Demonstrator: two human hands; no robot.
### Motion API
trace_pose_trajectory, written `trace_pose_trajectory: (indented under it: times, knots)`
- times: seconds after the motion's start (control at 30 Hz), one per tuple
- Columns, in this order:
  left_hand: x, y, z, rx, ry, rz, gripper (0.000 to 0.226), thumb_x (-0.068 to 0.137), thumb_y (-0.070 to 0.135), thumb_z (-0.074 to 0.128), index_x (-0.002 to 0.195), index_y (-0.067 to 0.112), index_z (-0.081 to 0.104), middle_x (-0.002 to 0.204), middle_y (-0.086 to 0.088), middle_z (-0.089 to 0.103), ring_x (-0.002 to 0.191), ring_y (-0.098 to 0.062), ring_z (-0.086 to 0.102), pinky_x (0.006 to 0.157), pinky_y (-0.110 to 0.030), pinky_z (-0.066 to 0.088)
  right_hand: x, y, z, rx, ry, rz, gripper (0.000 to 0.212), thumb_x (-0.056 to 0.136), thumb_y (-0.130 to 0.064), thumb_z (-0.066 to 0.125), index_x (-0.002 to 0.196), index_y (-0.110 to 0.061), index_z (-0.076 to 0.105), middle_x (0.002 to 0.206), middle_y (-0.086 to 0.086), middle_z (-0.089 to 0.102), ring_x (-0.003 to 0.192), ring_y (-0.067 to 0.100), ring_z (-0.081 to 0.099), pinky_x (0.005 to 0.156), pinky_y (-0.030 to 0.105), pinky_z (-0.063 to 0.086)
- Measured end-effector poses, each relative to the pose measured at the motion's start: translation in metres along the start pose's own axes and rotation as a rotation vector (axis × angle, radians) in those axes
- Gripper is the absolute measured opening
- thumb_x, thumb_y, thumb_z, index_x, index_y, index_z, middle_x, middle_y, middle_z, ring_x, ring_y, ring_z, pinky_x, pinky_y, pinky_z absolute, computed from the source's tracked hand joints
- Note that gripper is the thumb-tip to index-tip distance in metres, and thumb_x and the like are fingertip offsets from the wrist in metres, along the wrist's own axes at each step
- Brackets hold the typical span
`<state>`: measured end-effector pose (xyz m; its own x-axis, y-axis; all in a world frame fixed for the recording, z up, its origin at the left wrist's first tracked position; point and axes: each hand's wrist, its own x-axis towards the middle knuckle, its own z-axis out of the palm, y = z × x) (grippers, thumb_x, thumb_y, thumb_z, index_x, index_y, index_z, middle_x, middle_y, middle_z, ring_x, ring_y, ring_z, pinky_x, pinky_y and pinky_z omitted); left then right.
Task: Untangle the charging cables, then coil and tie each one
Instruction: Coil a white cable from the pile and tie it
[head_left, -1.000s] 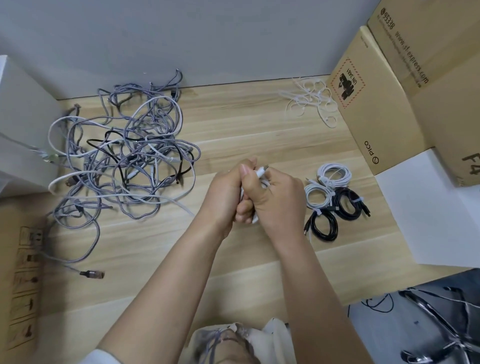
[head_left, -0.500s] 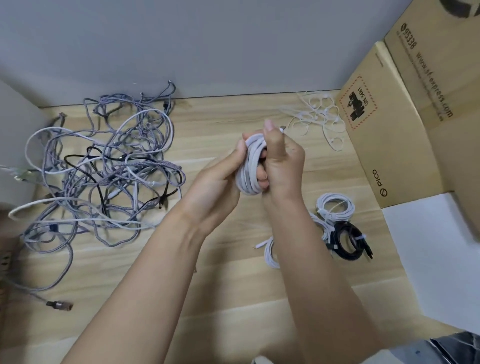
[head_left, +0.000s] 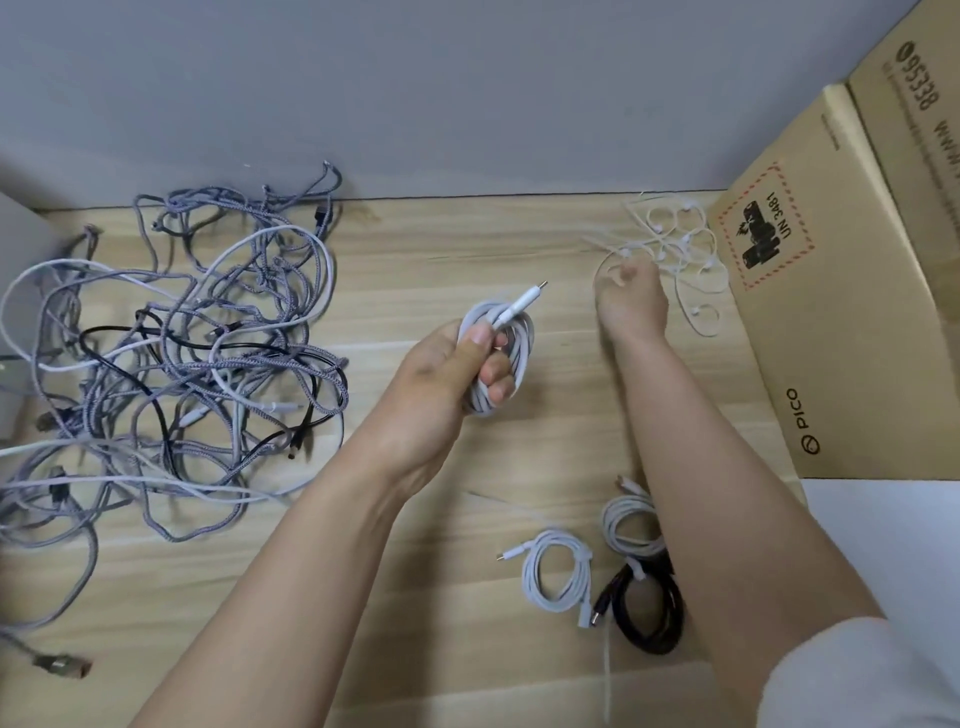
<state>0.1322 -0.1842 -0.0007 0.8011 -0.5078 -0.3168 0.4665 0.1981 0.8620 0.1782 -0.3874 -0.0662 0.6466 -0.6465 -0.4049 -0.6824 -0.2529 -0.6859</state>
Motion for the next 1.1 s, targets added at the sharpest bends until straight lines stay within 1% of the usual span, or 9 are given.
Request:
trace_pose_trajectory:
  times: [0.07, 0.23, 0.3, 0.4, 0.53, 0.73, 0.9, 0.97, 1.1]
  knots:
    - [0.0, -0.001, -0.002, 0.004, 0.004, 0.0, 0.022, 0.088, 0.033, 0.042, 0.082, 0.013, 0.048, 0.059, 0.01, 0.042, 0.056, -0.009, 0.042, 0.06, -0.016, 0.037, 0.006, 0.013, 0.0, -0.133, 0.034, 0.054, 0.029, 0.091, -0.021, 0.048, 0.119, -0.022, 0.051, 0.125, 0.003, 0.057, 0.108, 0.026, 0.055, 0.081, 0.028, 0.037]
    - [-0.012, -0.001, -0.005, 0.0, 0.002, -0.012, 0.021, 0.088, 0.033, 0.042, 0.084, 0.013, 0.049, 0.059, 0.01, 0.043, 0.056, -0.008, 0.043, 0.062, -0.016, 0.038, -0.002, 0.019, 0.004, -0.302, 0.047, 0.013, 0.01, 0.092, -0.021, 0.049, 0.086, -0.026, 0.055, 0.11, 0.003, 0.064, 0.101, 0.03, 0.058, 0.075, 0.029, 0.038]
    - [-0.022, -0.002, -0.007, -0.038, -0.003, -0.004, 0.021, 0.089, 0.031, 0.042, 0.085, 0.012, 0.049, 0.061, 0.009, 0.043, 0.057, -0.008, 0.042, 0.061, -0.016, 0.038, -0.009, 0.026, 0.007, -0.224, 0.086, -0.012, 0.011, 0.093, -0.024, 0.051, 0.082, -0.025, 0.053, 0.103, 0.002, 0.066, 0.095, 0.027, 0.061, 0.077, 0.029, 0.042]
    - [-0.045, -0.002, -0.012, -0.094, 0.03, -0.001, 0.02, 0.089, 0.031, 0.044, 0.086, 0.012, 0.048, 0.062, 0.008, 0.042, 0.058, -0.009, 0.042, 0.063, -0.018, 0.038, -0.037, 0.028, 0.005, 0.151, 0.117, -0.044, 0.02, 0.094, -0.027, 0.054, 0.074, -0.026, 0.048, 0.079, 0.003, 0.069, 0.057, 0.012, 0.065, 0.068, 0.037, 0.054]
    - [-0.081, -0.001, -0.018, -0.111, 0.091, -0.039, 0.021, 0.091, 0.036, 0.051, 0.088, 0.016, 0.048, 0.06, 0.01, 0.043, 0.056, -0.005, 0.045, 0.069, -0.032, 0.049, -0.114, 0.008, -0.005, 0.691, -0.056, -0.152, 0.019, 0.097, -0.02, 0.051, 0.079, -0.017, 0.048, 0.079, 0.011, 0.068, 0.06, 0.014, 0.066, 0.052, 0.019, 0.049]
    - [-0.13, 0.003, -0.018, -0.005, 0.113, 0.005, 0.02, 0.087, 0.038, 0.046, 0.087, 0.018, 0.047, 0.059, 0.012, 0.042, 0.057, -0.004, 0.043, 0.057, -0.023, 0.049, -0.234, -0.007, -0.022, 0.91, -0.336, -0.225, 0.024, 0.089, 0.009, 0.052, 0.081, -0.012, 0.043, 0.063, 0.002, 0.067, 0.059, 0.014, 0.067, 0.057, 0.019, 0.052]
    - [-0.162, 0.007, -0.02, 0.138, 0.065, 0.161, 0.042, 0.094, 0.033, 0.041, 0.1, -0.008, 0.045, 0.058, 0.01, 0.043, 0.054, -0.013, 0.042, 0.056, -0.033, 0.033, -0.3, -0.004, -0.015, 0.871, -0.609, -0.287, 0.008, 0.089, -0.007, 0.053, 0.089, -0.009, 0.046, 0.06, 0.004, 0.063, 0.047, 0.017, 0.057, 0.049, 0.023, 0.047]
    - [-0.174, 0.01, -0.02, 0.194, 0.058, 0.23, 0.033, 0.094, 0.029, 0.036, 0.094, -0.004, 0.043, 0.057, 0.008, 0.045, 0.048, -0.017, 0.045, 0.057, -0.037, 0.032, -0.316, -0.002, -0.012, 0.799, -0.602, -0.278, 0.006, 0.088, -0.014, 0.054, 0.086, -0.01, 0.05, 0.057, 0.002, 0.061, 0.044, 0.015, 0.052, 0.045, 0.021, 0.042]
    - [-0.188, 0.011, -0.023, 0.324, 0.061, 0.327, 0.014, 0.094, 0.027, 0.037, 0.092, 0.014, 0.043, 0.059, 0.004, 0.053, 0.051, -0.021, 0.054, 0.056, -0.02, 0.037, -0.327, -0.001, -0.01, 0.697, -0.57, -0.213, 0.007, 0.093, -0.006, 0.052, 0.086, -0.007, 0.052, 0.054, 0.002, 0.056, 0.039, 0.014, 0.045, 0.043, 0.023, 0.036]
